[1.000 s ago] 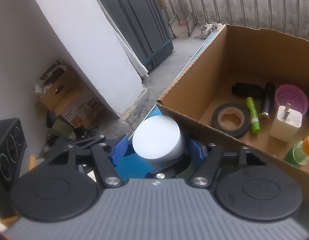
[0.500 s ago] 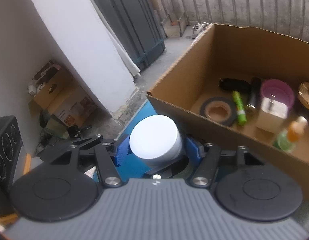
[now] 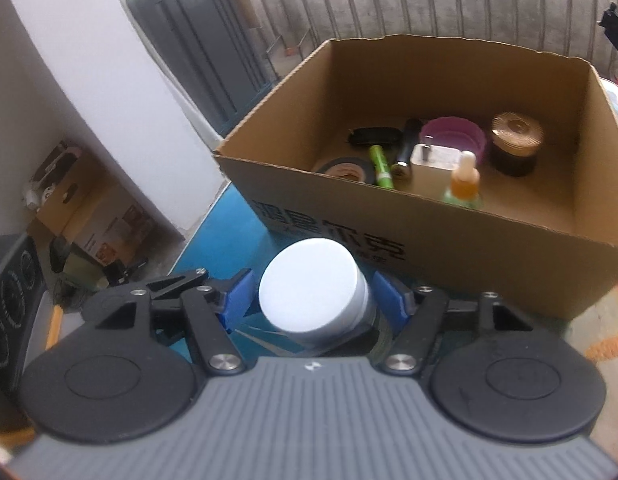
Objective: Organize rigid objects
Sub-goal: 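Close the right tool around the white supplement jar and lift it, then carry the white jar into the box and open the right tool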
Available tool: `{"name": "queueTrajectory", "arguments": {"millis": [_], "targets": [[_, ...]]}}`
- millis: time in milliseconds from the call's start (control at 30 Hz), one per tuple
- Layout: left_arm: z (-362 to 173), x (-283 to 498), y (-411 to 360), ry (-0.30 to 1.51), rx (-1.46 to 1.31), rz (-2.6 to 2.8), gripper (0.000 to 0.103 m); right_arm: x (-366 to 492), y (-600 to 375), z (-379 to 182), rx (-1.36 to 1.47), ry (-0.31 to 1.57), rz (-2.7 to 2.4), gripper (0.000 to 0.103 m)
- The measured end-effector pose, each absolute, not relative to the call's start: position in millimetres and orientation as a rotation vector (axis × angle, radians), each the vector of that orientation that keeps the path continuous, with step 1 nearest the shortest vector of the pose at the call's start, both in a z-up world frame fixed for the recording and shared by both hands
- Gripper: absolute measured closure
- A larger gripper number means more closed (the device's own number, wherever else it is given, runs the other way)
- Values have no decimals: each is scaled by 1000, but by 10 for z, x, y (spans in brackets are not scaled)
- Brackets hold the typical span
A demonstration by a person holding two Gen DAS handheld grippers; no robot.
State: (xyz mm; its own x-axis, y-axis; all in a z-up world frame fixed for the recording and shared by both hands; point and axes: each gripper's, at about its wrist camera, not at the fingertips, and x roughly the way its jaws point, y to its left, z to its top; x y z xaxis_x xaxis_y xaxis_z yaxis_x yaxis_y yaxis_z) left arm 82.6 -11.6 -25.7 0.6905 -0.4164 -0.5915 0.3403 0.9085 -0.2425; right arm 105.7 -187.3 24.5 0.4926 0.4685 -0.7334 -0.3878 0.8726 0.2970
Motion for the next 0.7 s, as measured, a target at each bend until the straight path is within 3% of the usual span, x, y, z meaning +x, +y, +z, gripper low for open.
{"name": "queueTrajectory", "arguments": {"millis": [233,333,700], "targets": [[-236,734,-203,691,-66,-435,46,1088,-1923,202,105,915,524,38],[-218,710,-174,694,-46,-436,46,1117,-1960,180,124,917,532,44],[-271,754,-160,730,-23,-416,45,1143,-1983,139,147,923,538,43]]}}
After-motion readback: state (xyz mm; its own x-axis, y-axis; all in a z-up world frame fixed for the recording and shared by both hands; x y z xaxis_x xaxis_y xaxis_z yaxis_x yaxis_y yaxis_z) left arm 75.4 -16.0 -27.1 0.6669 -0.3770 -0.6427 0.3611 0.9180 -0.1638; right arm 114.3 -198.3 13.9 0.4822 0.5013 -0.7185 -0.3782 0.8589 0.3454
